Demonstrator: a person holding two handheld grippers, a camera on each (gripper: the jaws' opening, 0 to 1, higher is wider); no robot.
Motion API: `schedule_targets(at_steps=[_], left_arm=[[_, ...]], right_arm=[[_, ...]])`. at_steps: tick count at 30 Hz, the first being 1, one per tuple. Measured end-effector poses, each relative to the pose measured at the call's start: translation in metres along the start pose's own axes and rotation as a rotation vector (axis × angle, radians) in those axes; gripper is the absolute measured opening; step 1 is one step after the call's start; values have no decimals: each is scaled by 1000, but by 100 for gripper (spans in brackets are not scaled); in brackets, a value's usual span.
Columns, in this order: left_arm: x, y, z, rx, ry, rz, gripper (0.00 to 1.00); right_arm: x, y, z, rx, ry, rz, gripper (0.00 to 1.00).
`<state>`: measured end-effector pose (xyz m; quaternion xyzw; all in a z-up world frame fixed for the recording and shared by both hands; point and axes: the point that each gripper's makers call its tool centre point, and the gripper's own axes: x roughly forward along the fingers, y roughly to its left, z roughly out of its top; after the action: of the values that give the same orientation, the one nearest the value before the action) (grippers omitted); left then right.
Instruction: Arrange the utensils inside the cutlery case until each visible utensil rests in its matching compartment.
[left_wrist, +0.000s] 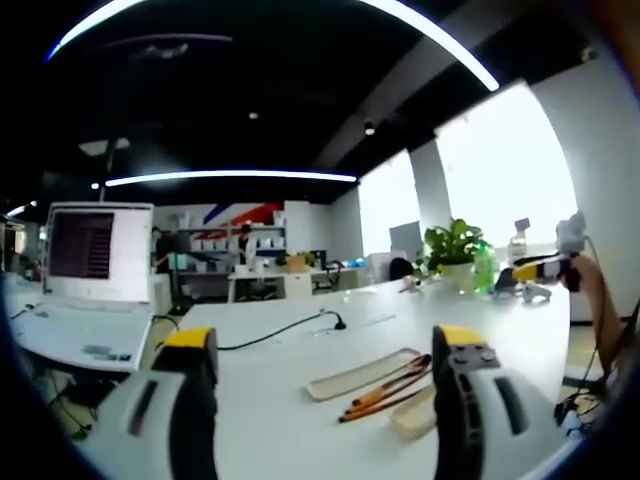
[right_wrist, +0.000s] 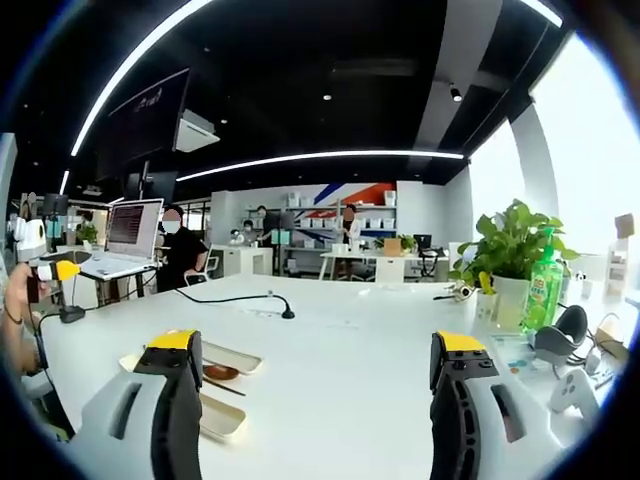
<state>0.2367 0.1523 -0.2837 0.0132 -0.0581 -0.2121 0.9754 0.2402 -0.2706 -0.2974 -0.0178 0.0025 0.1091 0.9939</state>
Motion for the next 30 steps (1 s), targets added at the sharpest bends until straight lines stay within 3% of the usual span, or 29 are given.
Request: schedule_targets(at_steps=[14, 23, 30], left_arm=[[1, -1, -1, 1, 6, -10, 91], [0, -8, 1, 2, 1, -42, 86], [1, -11, -2, 8, 19, -48, 85]], right_arm=[[-1, 9, -1, 7, 7, 25, 95], [7, 58, 8, -76, 3, 209, 85], [21, 104, 23, -183, 52, 431, 71]])
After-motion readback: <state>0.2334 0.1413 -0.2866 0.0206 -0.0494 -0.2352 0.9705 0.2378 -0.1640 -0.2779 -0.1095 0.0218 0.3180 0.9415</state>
